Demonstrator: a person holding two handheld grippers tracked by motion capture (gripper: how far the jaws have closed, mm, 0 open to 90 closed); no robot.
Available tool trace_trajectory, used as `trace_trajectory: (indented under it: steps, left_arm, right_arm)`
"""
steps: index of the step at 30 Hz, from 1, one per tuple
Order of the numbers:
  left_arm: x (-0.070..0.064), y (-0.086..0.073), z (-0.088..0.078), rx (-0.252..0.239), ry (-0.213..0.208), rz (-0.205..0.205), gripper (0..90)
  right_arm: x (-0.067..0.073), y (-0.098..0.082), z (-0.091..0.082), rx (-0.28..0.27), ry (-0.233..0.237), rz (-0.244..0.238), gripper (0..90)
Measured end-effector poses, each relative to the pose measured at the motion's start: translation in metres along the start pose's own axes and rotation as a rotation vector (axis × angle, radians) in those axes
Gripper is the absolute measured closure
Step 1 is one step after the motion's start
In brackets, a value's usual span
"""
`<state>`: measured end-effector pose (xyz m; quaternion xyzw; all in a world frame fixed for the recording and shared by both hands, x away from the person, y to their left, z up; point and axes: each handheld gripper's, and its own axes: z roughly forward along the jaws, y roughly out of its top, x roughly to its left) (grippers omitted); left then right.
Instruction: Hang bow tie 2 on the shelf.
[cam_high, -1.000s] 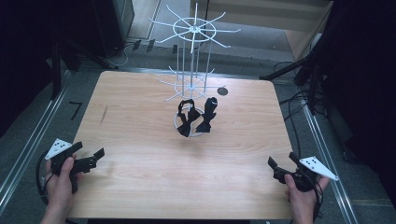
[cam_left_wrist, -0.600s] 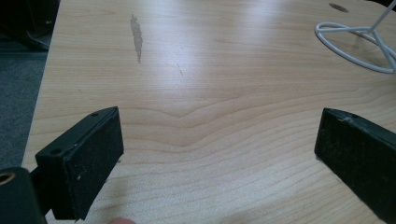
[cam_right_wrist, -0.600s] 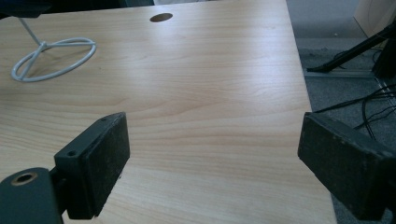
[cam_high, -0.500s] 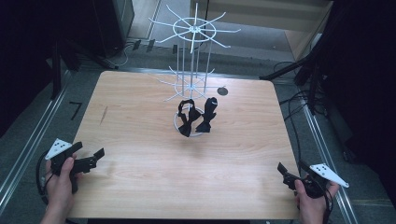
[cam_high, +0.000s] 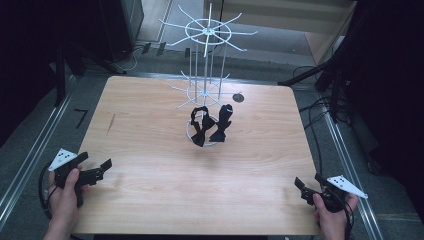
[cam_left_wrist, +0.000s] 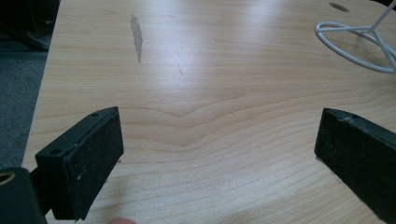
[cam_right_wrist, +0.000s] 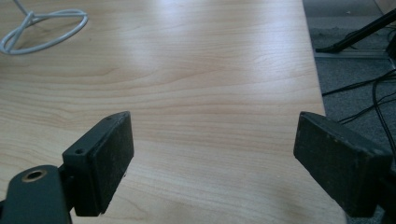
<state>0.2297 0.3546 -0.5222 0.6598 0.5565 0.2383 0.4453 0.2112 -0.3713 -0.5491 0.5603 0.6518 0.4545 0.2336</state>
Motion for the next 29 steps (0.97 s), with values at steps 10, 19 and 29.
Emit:
trace_trajectory:
  steps: [10, 19, 29]
  left_arm:
    - [-0.0001, 0.0, 0.0, 0.0, 0.001, -0.001, 1.6]
    - [-0.0001, 0.0, 0.0, 0.002, 0.002, -0.001, 1.6]
    - [-0.0001, 0.0001, 0.0002, 0.004, 0.002, 0.0, 1.6]
  right_arm:
    - [0.0021, -0.0016, 0.0023, -0.003, -0.008, -0.013, 13.3]
    - [0.0056, -0.0015, 0.0037, 0.01, -0.022, -0.023, 13.4]
    - [0.0077, -0.0019, 0.0035, 0.011, -0.04, -0.025, 14.0]
